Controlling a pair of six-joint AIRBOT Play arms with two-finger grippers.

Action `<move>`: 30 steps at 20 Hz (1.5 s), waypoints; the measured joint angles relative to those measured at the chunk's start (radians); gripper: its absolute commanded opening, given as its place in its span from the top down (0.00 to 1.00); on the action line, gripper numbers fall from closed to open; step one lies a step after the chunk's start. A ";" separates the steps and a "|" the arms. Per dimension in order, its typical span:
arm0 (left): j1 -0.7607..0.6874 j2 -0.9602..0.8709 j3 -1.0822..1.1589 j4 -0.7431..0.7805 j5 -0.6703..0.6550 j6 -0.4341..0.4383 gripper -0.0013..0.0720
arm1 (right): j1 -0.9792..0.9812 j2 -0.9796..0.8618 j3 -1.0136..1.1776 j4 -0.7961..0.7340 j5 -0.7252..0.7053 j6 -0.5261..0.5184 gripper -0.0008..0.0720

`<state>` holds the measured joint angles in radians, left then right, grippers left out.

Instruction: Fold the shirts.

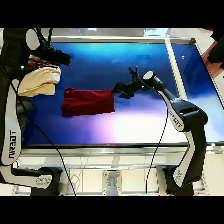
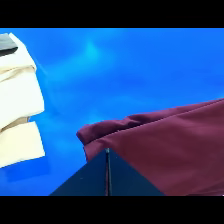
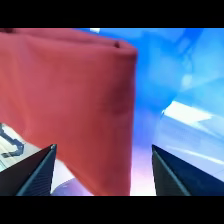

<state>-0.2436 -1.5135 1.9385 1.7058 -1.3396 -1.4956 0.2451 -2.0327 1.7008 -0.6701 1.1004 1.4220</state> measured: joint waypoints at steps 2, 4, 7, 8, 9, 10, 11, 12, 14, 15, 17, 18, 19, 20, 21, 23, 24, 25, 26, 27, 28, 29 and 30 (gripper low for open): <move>0.000 0.000 0.000 0.000 0.001 0.003 0.97 | 0.023 -0.023 0.000 0.013 -0.002 0.005 0.08; 0.000 0.000 0.000 0.000 0.002 0.003 0.97 | 0.051 -0.042 0.000 0.049 -0.006 -0.002 0.09; 0.000 0.000 0.000 0.000 0.002 0.006 0.97 | 0.095 -0.061 0.000 0.112 -0.030 -0.028 0.24; 0.000 0.000 0.000 0.000 0.003 0.007 0.97 | 0.110 -0.068 0.000 0.122 -0.042 -0.034 0.52; 0.000 0.000 0.000 0.000 0.003 0.008 0.97 | 0.121 -0.071 0.000 0.127 -0.043 -0.039 0.95; 0.000 0.000 0.000 0.000 0.002 0.011 0.97 | 0.129 -0.073 0.001 0.153 -0.047 -0.048 0.94; 0.000 0.000 0.000 0.000 0.002 0.011 0.97 | 0.132 -0.074 0.002 0.178 -0.052 -0.066 0.94; 0.000 0.000 0.000 0.000 0.002 0.015 0.97 | 0.130 -0.075 0.002 0.203 -0.058 -0.084 0.94; 0.000 0.000 0.000 0.000 0.002 0.023 0.97 | 0.113 -0.064 0.002 0.282 -0.061 -0.137 0.94; 0.000 0.000 0.000 0.000 0.002 0.025 0.97 | 0.095 -0.052 0.002 0.312 -0.053 -0.157 0.94; 0.000 -0.001 0.000 0.001 0.002 0.027 0.97 | 0.039 -0.009 0.002 0.311 -0.044 -0.181 0.94; 0.000 -0.003 -0.003 0.002 0.003 0.029 0.97 | 0.004 0.022 0.002 0.291 -0.037 -0.183 0.94; 0.000 -0.004 -0.008 0.002 0.004 0.029 0.97 | -0.039 0.059 0.002 0.243 -0.024 -0.175 0.94; 0.000 -0.006 -0.015 0.002 0.006 0.029 0.97 | -0.082 0.098 0.002 0.179 -0.011 -0.152 0.94; 0.000 -0.008 -0.023 0.002 0.009 0.029 0.97 | -0.131 0.142 0.002 0.105 0.008 -0.123 0.94; 0.000 -0.013 -0.047 0.002 0.013 0.029 0.97 | -0.248 0.237 0.002 -0.079 0.056 -0.059 0.94; 0.000 -0.016 -0.061 0.002 0.015 0.028 0.97 | -0.309 0.280 0.002 -0.166 0.086 -0.034 0.94; 0.000 -0.018 -0.075 0.002 0.017 0.026 0.97 | -0.376 0.325 0.002 -0.248 0.123 -0.014 0.94; 0.000 -0.019 -0.091 0.001 0.023 0.023 0.97 | -0.441 0.362 0.002 -0.318 0.159 0.001 0.94; 0.000 -0.020 -0.106 0.001 0.027 0.016 0.97 | -0.509 0.394 0.002 -0.383 0.193 0.012 0.94; 0.000 -0.020 -0.120 0.001 0.031 0.007 0.97 | -0.583 0.424 0.001 -0.442 0.229 0.022 0.94; 0.000 -0.021 -0.131 0.000 0.034 -0.003 0.97 | -0.650 0.447 0.001 -0.488 0.264 0.028 0.94; 0.000 -0.021 -0.139 0.000 0.038 -0.016 0.97 | -0.717 0.464 0.000 -0.537 0.301 0.033 0.94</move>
<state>-0.2436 -1.5345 1.7996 1.7054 -1.3014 -1.5120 -0.4721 -1.5684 1.7008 -1.2076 1.4017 1.4548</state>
